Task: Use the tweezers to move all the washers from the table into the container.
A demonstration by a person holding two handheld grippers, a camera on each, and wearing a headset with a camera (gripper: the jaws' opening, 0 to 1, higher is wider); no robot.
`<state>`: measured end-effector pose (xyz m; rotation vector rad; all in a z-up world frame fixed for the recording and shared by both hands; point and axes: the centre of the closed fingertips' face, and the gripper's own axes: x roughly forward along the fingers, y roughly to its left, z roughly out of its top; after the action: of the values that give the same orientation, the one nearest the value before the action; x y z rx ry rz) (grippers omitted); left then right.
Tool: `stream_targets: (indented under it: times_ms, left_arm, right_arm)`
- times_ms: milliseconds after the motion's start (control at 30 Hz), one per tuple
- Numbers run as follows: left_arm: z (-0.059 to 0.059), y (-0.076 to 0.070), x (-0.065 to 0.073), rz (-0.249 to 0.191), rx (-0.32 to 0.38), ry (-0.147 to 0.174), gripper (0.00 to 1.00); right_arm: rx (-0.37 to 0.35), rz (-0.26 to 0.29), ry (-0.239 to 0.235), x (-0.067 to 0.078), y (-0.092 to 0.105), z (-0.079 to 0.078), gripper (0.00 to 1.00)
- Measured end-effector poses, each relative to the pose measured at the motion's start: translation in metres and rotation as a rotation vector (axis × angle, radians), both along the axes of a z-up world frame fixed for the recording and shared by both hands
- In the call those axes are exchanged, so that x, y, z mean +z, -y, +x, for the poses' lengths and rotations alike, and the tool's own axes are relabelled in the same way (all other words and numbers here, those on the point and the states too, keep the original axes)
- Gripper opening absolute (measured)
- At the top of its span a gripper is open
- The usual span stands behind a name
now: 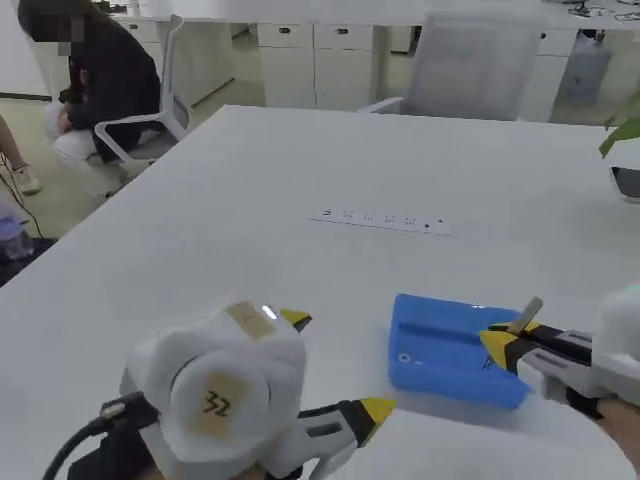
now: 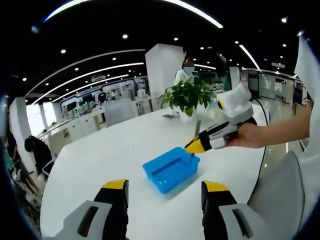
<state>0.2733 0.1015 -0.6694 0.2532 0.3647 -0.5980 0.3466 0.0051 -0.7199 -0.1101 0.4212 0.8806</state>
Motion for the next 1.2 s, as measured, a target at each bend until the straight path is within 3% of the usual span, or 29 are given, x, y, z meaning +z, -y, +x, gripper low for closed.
stream_targets:
  times_ms: [100, 133, 167, 233, 267, 300, 367, 500, 567, 700, 767, 867, 967, 1067, 1100, 1167, 1200]
  left_arm:
    - [-0.001, 0.02, 0.013, -0.069, -0.092, -0.026, 0.5]
    - [-0.001, 0.027, 0.016, -0.092, -0.121, -0.05, 0.47]
    - [0.0, 0.029, 0.017, -0.101, -0.123, -0.063, 0.46]
    - [-0.003, 0.04, 0.019, -0.127, -0.191, -0.083, 0.4]
    - [-0.002, 0.041, 0.019, -0.13, -0.199, -0.087, 0.37]
    - [-0.005, 0.047, 0.018, -0.126, -0.249, -0.095, 0.31]
    - [-0.009, 0.053, 0.014, -0.118, -0.306, -0.131, 0.25]
    - [-0.022, 0.069, 0.008, -0.119, -0.438, -0.187, 0.21]
    - [-0.025, 0.076, 0.009, -0.127, -0.48, -0.182, 0.17]
    - [-0.031, 0.085, 0.006, -0.114, -0.542, -0.201, 0.09]
    - [-0.034, 0.088, 0.005, -0.099, -0.568, -0.194, 0.1]
    - [-0.038, 0.092, 0.002, -0.084, -0.603, -0.21, 0.1]
    - [-0.044, 0.094, -0.004, -0.022, -0.676, -0.209, 0.07]
    - [-0.051, 0.094, -0.011, 0.015, -0.719, -0.248, 0.04]
    - [-0.051, 0.095, -0.013, 0.035, -0.736, -0.231, 0.02]
    - [-0.048, 0.096, -0.014, 0.035, -0.723, -0.228, 0.0]
    - [-0.05, 0.097, -0.016, 0.029, -0.737, -0.247, 0.0]
  right_arm:
    - [0.135, 0.002, -0.025, 0.005, -0.014, -0.025, 0.04]
    - [0.172, -0.002, -0.023, 0.007, -0.018, -0.033, 0.04]
    - [0.188, 0.006, -0.017, 0.01, -0.021, -0.038, 0.04]
    - [0.24, -0.001, -0.019, 0.011, -0.025, -0.049, 0.04]
    - [0.269, -0.005, -0.026, 0.01, -0.027, -0.055, 0.04]
    - [0.305, -0.012, -0.036, 0.009, -0.029, -0.062, 0.03]
    - [0.356, -0.016, -0.036, 0.008, -0.032, -0.072, 0.03]
    - [0.447, -0.042, -0.061, 0.003, -0.037, -0.092, 0.03]
    - [0.499, -0.082, -0.075, -0.003, -0.038, -0.101, 0.03]
    - [0.54, -0.109, -0.089, -0.008, -0.04, -0.109, 0.03]
    - [0.575, -0.131, -0.092, -0.012, -0.039, -0.115, 0.03]
    - [0.616, -0.168, -0.11, -0.02, -0.038, -0.123, 0.03]
    - [0.642, -0.192, -0.116, -0.026, -0.038, -0.126, 0.03]
    - [0.659, -0.204, -0.127, -0.028, -0.036, -0.128, 0.03]
    - [0.671, -0.22, -0.127, -0.031, -0.035, -0.128, 0.04]
    - [0.681, -0.235, -0.137, -0.035, -0.034, -0.131, 0.03]
    - [0.689, -0.245, -0.142, -0.038, -0.033, -0.133, 0.03]
